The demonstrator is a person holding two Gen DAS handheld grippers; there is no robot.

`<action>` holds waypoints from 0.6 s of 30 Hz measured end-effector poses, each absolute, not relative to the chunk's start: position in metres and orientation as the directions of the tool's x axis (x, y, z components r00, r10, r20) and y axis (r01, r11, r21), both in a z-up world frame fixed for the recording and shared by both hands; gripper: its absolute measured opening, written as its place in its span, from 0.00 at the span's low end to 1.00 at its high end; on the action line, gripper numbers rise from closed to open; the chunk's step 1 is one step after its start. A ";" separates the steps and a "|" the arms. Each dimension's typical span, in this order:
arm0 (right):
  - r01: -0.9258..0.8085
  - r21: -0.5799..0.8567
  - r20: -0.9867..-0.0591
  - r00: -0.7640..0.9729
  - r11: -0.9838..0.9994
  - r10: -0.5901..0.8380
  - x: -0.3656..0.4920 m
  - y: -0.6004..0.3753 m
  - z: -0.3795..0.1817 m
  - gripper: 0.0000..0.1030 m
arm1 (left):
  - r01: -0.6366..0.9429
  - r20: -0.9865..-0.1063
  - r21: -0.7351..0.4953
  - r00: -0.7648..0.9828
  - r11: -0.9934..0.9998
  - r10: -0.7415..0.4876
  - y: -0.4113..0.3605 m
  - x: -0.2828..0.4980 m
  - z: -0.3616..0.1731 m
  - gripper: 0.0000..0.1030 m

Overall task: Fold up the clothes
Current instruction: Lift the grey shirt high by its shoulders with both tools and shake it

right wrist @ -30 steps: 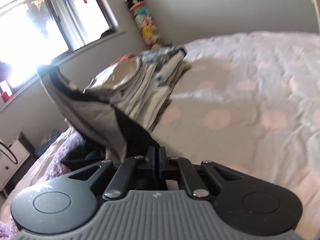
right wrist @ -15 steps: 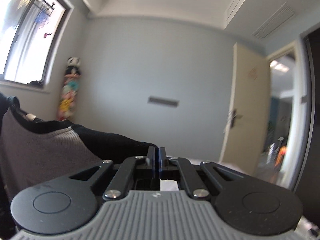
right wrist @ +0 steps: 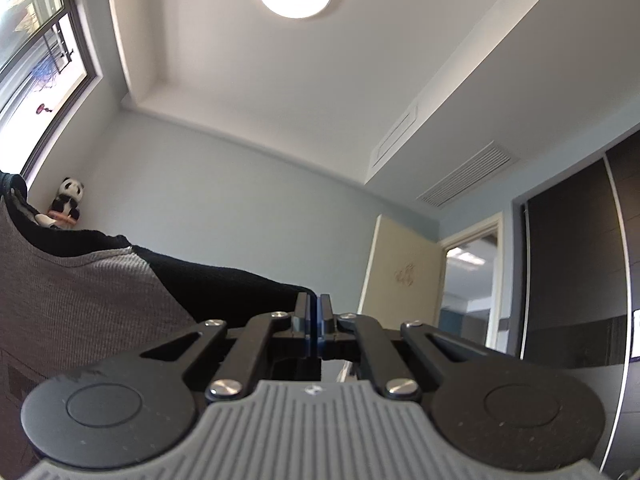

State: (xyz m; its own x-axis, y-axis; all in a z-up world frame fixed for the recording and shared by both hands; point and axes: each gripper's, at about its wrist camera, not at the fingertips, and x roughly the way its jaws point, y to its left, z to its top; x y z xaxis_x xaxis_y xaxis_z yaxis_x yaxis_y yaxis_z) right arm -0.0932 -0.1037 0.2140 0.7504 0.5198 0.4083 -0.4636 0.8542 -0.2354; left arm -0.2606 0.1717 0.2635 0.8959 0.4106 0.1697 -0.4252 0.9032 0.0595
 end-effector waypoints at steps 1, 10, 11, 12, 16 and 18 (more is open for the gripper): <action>-0.457 -0.228 0.426 0.747 0.860 0.510 -0.095 -0.110 0.218 0.03 | -0.420 0.186 0.056 0.896 0.906 0.404 0.170 -0.261 0.265 0.01; -0.421 -0.219 0.450 0.757 0.880 0.474 -0.086 -0.125 0.228 0.03 | -0.361 0.234 0.070 0.912 0.930 0.337 0.169 -0.234 0.272 0.01; -0.420 -0.224 0.436 0.764 0.880 0.475 -0.081 -0.122 0.225 0.04 | -0.357 0.217 0.076 0.917 0.931 0.334 0.172 -0.224 0.270 0.01; -0.418 -0.230 0.421 0.772 0.879 0.477 -0.074 -0.118 0.222 0.03 | -0.355 0.198 0.080 0.922 0.932 0.334 0.176 -0.214 0.267 0.01; -0.425 -0.244 0.320 0.813 0.872 0.486 -0.031 -0.097 0.195 0.03 | -0.344 0.104 0.078 0.936 0.936 0.335 0.196 -0.168 0.249 0.01; -0.430 -0.251 0.266 0.831 0.867 0.489 -0.008 -0.086 0.180 0.03 | -0.337 0.052 0.079 0.941 0.938 0.334 0.209 -0.142 0.237 0.01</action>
State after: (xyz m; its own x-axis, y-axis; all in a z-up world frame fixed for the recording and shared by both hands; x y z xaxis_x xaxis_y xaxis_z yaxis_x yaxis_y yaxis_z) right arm -0.0083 -0.0856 0.1803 0.8307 0.4887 0.2665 -0.4299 0.8674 -0.2505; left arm -0.1423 0.2093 0.2367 0.9412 0.3338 0.0518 -0.3371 0.9381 0.0794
